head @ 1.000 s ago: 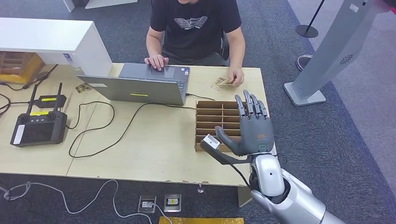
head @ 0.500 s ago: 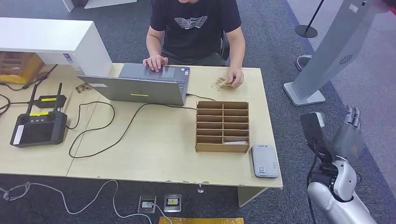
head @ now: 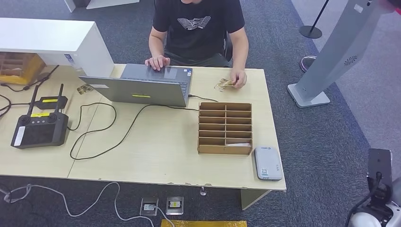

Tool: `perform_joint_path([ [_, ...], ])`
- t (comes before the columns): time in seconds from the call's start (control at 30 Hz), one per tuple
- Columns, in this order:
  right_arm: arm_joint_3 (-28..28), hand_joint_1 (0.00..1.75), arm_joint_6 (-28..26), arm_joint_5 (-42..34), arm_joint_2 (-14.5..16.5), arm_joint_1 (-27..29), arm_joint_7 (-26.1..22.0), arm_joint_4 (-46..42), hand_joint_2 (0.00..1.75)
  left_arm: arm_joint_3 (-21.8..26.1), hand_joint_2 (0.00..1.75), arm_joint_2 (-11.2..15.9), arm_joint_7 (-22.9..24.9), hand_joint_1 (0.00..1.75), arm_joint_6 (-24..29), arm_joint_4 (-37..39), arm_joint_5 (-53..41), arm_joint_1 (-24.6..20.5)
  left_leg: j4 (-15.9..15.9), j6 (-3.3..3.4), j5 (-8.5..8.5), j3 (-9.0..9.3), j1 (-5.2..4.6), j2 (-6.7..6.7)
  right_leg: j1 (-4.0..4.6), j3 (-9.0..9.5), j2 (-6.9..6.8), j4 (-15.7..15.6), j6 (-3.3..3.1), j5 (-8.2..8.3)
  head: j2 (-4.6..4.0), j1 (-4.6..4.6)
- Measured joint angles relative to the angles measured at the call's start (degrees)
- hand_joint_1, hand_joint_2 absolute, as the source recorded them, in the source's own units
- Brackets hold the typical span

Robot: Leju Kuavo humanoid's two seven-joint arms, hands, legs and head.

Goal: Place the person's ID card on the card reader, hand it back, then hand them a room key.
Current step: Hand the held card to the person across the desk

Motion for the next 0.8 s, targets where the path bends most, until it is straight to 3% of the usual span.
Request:
perform_joint_path([
  [0.33, -13.61, 0.0, -0.01, -6.52, 5.61, 2.59, -13.39, 4.76, 0.0, -0.82, 0.0, 0.15, 0.0, 0.0, -0.16, 0.07, 1.38, -0.24, 0.0, 0.0, 0.0, 0.01, -0.01, 0.09, -0.01, -0.05, 0.09, 0.0, 0.0, 0.0, 0.0, -0.01],
  [0.47, -21.7, 0.0, -0.04, -5.1, 8.61, 1.47, -24.64, 9.65, 0.0, -0.86, 0.0, 0.17, -0.01, 0.0, -0.15, 0.08, 2.16, -0.32, 0.01, 0.0, 0.0, 0.04, -0.01, 0.13, 0.0, -0.11, 0.14, 0.0, 0.0, 0.0, 0.0, 0.0],
  [0.57, -31.6, 0.0, -0.08, -5.15, 11.31, 0.09, -35.77, 18.04, 0.0, -0.89, 0.0, 0.16, 0.0, 0.0, -0.07, 0.08, 3.09, -0.3, 0.01, 0.0, 0.0, 0.03, -0.01, 0.13, 0.0, -0.12, 0.14, -0.01, 0.0, -0.01, 0.0, 0.02],
  [0.63, -37.78, 0.0, -0.09, -5.4, 12.8, -0.3, -40.77, 24.09, 0.0, -0.9, 0.0, 0.09, 0.0, 0.0, 0.99, 0.07, 3.96, -0.29, 0.0, -0.01, -0.01, 0.01, -0.01, 0.15, 0.0, -0.13, 0.16, -0.01, 0.0, -0.02, 0.0, 0.02],
  [0.7, -43.25, 0.0, -0.09, -4.83, 14.07, -0.53, -42.08, 29.35, 0.0, -0.87, 0.0, -0.39, 0.01, 0.0, 3.93, 0.08, 4.98, -0.28, 0.0, -0.03, -0.05, 0.01, -0.01, 0.23, 0.0, -0.15, 0.25, -0.01, -0.01, -0.02, 0.0, 0.01],
  [0.8, -51.27, 0.0, -0.09, -1.56, 16.12, -1.15, -38.21, 37.14, 0.0, -0.85, 0.0, -1.67, 0.07, 0.0, 8.51, 0.09, 5.83, -0.29, -0.02, -0.07, -0.09, 0.03, 0.01, 0.34, 0.02, -0.14, 0.35, 0.01, -0.01, -0.02, 0.0, 0.0],
])
